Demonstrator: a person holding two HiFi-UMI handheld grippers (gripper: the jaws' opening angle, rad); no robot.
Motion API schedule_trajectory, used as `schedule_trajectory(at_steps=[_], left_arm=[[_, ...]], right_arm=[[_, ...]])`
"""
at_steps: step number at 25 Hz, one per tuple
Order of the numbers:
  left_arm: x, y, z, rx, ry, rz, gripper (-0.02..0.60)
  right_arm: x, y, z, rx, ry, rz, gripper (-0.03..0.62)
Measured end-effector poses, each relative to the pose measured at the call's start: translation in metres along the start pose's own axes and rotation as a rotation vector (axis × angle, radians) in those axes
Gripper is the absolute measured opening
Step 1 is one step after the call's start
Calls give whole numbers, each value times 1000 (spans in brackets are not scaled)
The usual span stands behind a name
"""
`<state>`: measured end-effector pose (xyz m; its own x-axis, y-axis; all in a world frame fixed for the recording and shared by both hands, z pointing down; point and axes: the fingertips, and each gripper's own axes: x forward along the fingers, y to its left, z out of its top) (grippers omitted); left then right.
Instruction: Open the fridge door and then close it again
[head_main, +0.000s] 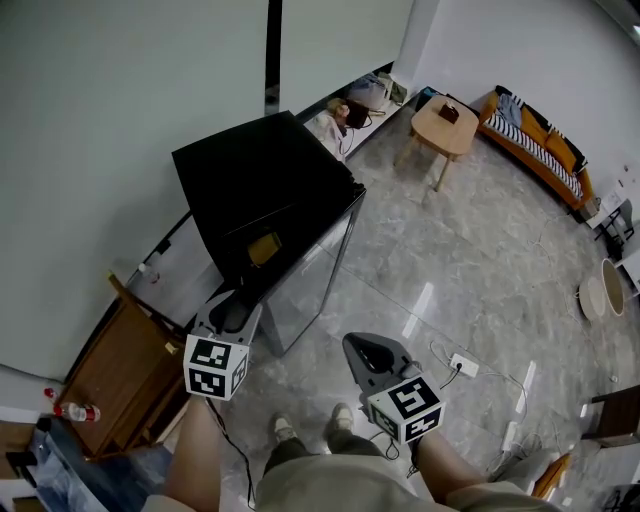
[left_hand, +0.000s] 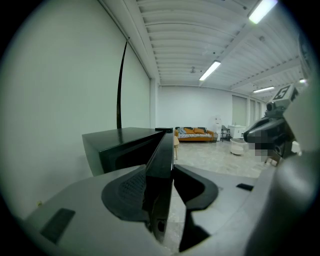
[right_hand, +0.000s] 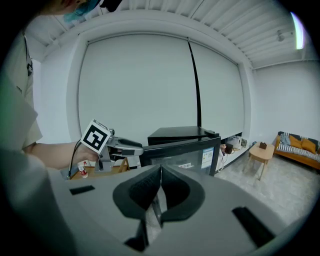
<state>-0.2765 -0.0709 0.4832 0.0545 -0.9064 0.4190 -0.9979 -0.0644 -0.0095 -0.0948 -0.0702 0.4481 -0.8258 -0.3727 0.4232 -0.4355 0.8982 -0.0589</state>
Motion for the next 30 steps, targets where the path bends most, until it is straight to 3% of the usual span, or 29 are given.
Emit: schedule_trajectory(at_steps=[22, 30], left_arm=[[-22, -95, -5, 44, 38, -161, 152], [-23, -129, -1, -3, 13, -223, 122]], right_arm=[[-47, -10, -19, 23, -4, -79, -3], [-56, -18, -22, 38, 1, -94, -3]])
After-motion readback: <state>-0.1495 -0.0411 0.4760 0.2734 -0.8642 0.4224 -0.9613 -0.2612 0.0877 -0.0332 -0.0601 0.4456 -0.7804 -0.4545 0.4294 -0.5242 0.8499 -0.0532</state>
